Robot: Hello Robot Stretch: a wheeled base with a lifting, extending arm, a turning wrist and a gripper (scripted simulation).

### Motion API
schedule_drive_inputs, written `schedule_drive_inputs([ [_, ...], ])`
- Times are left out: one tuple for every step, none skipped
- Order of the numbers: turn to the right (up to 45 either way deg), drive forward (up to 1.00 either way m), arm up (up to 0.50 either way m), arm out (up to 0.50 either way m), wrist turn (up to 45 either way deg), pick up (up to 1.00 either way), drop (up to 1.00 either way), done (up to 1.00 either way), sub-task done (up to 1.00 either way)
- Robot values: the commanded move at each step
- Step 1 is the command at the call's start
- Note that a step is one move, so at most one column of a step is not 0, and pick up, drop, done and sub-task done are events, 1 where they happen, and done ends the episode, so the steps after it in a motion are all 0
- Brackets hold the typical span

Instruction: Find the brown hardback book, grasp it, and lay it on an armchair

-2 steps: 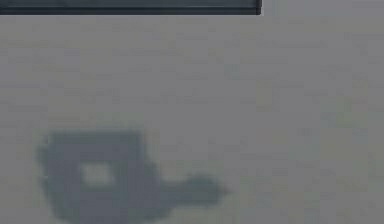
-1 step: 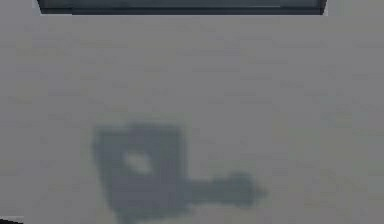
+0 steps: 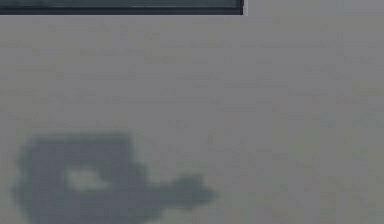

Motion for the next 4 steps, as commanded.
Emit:
schedule_drive_inputs([
  [-24.0,0.0,0.0,0.0,0.0,0.0,0.0,0.0,0.0],
  [33.0,0.0,0.0,0.0,0.0,0.0,0.0,0.0,0.0],
  [-42.0,0.0,0.0,0.0,0.0,0.0,0.0,0.0,0.0],
  [-45.0,0.0,0.0,0.0,0.0,0.0,0.0,0.0,0.0],
])
